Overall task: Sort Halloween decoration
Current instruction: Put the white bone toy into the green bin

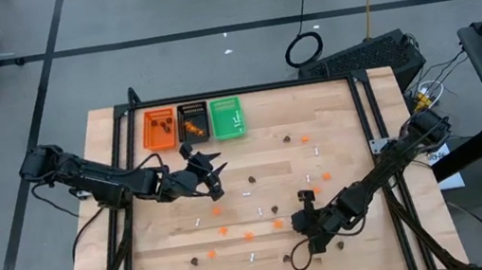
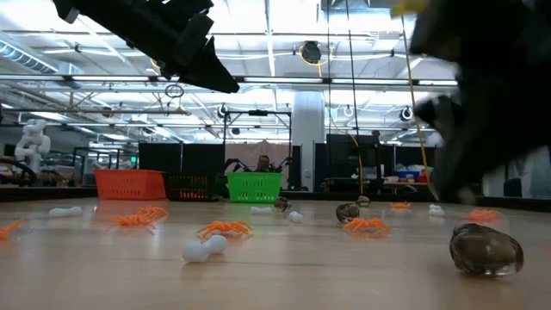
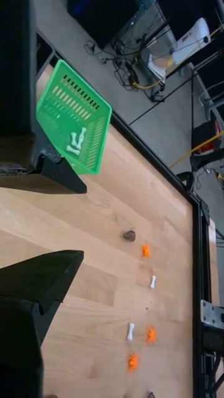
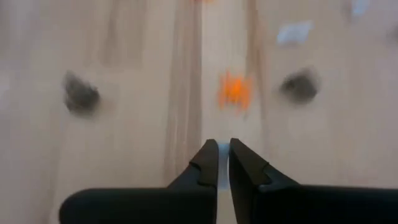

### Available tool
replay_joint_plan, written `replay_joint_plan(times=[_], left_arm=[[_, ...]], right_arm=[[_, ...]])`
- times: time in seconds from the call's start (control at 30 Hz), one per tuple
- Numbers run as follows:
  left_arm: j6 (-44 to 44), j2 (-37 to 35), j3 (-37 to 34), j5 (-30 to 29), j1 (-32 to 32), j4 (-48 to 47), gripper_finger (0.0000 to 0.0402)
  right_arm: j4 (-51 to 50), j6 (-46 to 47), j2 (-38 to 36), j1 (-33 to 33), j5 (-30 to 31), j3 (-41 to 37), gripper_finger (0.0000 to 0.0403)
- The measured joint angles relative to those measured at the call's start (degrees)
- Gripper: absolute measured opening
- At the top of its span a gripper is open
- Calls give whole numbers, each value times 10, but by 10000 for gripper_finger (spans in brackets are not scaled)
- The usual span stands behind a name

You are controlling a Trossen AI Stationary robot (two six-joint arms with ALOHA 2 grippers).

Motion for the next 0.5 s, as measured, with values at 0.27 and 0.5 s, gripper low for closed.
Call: replay_joint_plan(times=[0.27, 0.5], left_arm=[[-1, 0, 0, 0, 0, 0, 154], [1, 0, 0, 16, -6, 16, 154]], right_arm=[[74, -155, -69, -17, 58, 0, 1], [376, -359, -77, -65, 22, -59, 0]])
